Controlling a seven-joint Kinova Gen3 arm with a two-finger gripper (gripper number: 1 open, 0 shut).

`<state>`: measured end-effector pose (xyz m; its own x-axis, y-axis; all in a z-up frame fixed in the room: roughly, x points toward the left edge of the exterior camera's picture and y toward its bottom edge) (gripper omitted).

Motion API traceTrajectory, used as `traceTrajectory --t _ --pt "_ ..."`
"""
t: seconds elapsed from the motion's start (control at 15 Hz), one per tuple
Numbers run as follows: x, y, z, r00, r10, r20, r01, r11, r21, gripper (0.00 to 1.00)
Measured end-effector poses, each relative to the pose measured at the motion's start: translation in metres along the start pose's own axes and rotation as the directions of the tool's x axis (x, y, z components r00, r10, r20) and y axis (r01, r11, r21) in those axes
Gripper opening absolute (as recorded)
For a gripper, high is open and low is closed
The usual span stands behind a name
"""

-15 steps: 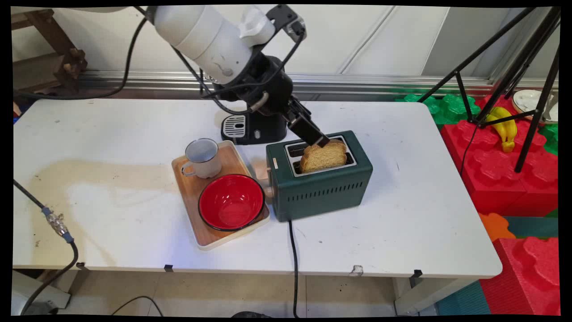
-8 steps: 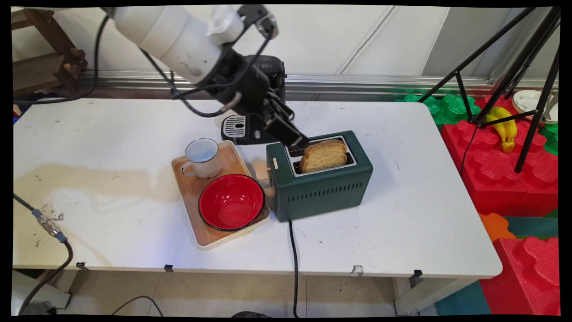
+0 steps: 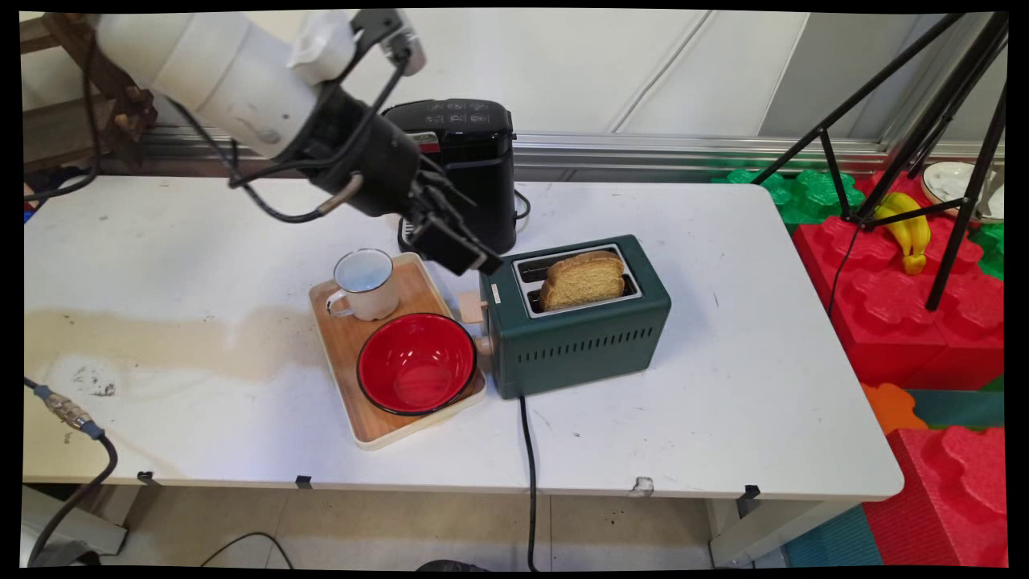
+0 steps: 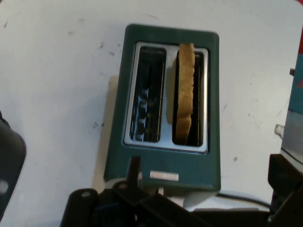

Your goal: Press the toaster switch

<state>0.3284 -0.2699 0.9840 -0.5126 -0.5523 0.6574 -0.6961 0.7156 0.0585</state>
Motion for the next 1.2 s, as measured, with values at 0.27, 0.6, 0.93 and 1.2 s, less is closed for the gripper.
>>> traceTrajectory --t 0.27,0.6,0.93,1.2 --pt "-0.01 -0.001 -0.01 1.0 0.006 0.011 -0.006 1.0 0.008 1.0" --pt "-0.023 -0.005 -0.012 0.999 0.002 0.04 -0.002 1.0 0.014 1.0" --pt "-0.028 -0.011 -0.007 0.999 -0.003 0.052 0.002 1.0 0.022 1.0" --pt "-0.03 -0.014 -0.001 0.998 -0.008 0.061 0.006 1.0 0.022 0.0"
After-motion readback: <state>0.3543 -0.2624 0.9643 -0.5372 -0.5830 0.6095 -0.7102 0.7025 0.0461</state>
